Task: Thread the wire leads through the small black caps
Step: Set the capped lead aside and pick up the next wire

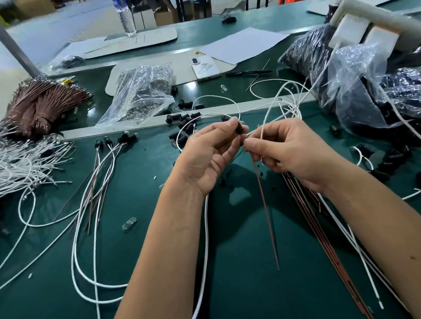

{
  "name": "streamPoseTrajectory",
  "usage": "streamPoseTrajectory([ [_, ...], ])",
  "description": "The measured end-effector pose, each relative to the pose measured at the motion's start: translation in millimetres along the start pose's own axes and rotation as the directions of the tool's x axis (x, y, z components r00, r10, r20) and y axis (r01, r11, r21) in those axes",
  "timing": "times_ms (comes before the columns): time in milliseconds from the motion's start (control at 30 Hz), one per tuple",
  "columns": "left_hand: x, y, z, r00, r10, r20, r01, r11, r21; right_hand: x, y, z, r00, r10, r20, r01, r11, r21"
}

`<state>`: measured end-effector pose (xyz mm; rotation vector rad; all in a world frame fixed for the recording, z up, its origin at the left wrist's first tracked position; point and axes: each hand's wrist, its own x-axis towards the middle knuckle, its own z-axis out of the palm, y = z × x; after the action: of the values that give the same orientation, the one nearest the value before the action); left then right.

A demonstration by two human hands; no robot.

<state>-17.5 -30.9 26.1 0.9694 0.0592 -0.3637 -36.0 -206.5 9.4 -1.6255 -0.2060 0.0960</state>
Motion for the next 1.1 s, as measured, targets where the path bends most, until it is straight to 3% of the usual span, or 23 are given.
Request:
streamPoseTrajectory([
  [167,-1.1,6.2,-4.2,0.999,-0.035,-0.009,0.035,0.999,-0.034,-1.2,-2.8,0.5,0.999,0.003,0.039,-0.003,1.000,0.008],
  [467,-0.4,3.7,-7.7,0.996,0.038,0.082,-0.043,0.997,0.068,-2.9,-6.1,1.7,0.995,-0.022,0.101,0.018,0.999,0.043],
  [833,-1.6,-0.7,-3.0,0.993,0.034,0.113,-0.055,0.981,0.185,-0.1,-5.6,1.6,0.995,-0.046,0.089,0.040,0.997,0.067],
  [1100,-4.3,0.5,-3.1,0.984,0.058,0.170,-0.088,0.981,0.172,-0.7,-5.5,-0.2,0.992,-0.082,0.096,0.075,0.995,0.072],
])
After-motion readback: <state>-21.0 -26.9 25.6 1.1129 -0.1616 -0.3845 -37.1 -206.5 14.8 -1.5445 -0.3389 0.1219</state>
